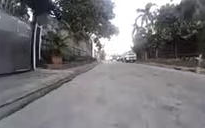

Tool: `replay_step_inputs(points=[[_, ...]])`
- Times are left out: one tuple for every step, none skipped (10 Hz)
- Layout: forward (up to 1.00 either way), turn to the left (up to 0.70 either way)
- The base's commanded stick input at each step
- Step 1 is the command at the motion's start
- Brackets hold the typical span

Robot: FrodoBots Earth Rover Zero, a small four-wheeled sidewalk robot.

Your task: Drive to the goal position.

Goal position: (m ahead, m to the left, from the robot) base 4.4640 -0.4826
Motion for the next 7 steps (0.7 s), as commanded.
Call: replay_step_inputs(points=[[1.0,-0.28],[1.0,-0.28],[1.0,-0.28],[1.0,-0.28],[1.0,-0.28],[1.0,-0.28],[1.0,-0.28]])
